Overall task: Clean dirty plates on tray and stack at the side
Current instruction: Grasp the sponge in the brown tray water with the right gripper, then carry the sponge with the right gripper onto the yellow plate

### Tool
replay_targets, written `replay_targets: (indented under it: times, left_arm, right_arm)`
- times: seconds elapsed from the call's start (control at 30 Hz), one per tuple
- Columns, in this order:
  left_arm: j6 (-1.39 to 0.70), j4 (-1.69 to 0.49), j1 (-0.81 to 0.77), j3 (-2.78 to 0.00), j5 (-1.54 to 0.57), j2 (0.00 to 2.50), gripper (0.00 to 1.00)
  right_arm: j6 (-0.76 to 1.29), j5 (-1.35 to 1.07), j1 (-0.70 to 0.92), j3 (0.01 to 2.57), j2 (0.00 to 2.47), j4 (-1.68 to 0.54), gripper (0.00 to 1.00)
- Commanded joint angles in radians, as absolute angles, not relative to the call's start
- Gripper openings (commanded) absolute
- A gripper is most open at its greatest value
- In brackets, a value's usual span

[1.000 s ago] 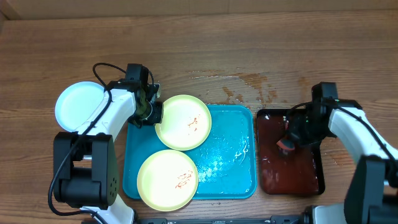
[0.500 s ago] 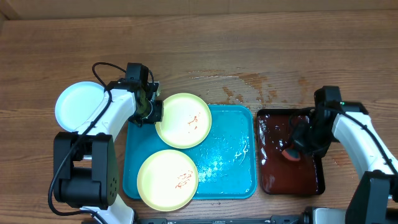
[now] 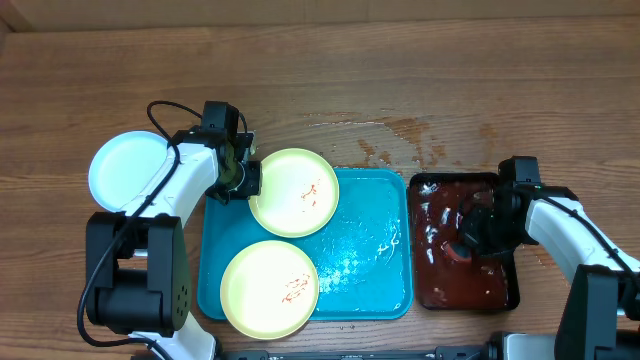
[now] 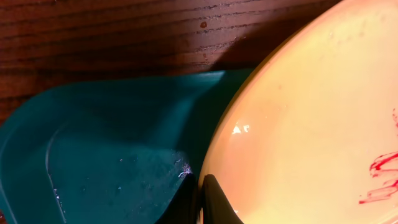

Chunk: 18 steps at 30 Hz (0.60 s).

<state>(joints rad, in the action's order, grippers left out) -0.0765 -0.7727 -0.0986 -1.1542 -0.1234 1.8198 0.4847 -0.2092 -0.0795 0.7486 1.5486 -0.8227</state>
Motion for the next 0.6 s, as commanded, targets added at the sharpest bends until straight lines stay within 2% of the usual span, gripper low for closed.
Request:
replay_targets:
  times: [0.0,0.2,0.37,0.57]
  left_arm:
    - [-0.094,-0.773,-0.105,-1.146,-0.113,1.839,0.04]
    - [-0.082,-0.791,-0.109,-1.148,-0.119,1.837,0.04]
    - [-0.019,-0.809,-0.123,-1.148,-0.136,1.836,0.04]
    - [0.036,-0.829,-0.161,-1.148,-0.144,1.836,0.04]
  right_arm:
    - [0.462,-0.236,-0.077,0.800,1.569,-0.854,0.04]
    - [0.437,-0.175,-0.076,0.977,1.540,-1.011,0.04]
    - [0.328,-0.192,-0.064,1.118,1.508,-1.095,0.04]
    - [0.215,-0.230,0.041,1.145,1.504,-1.097,0.04]
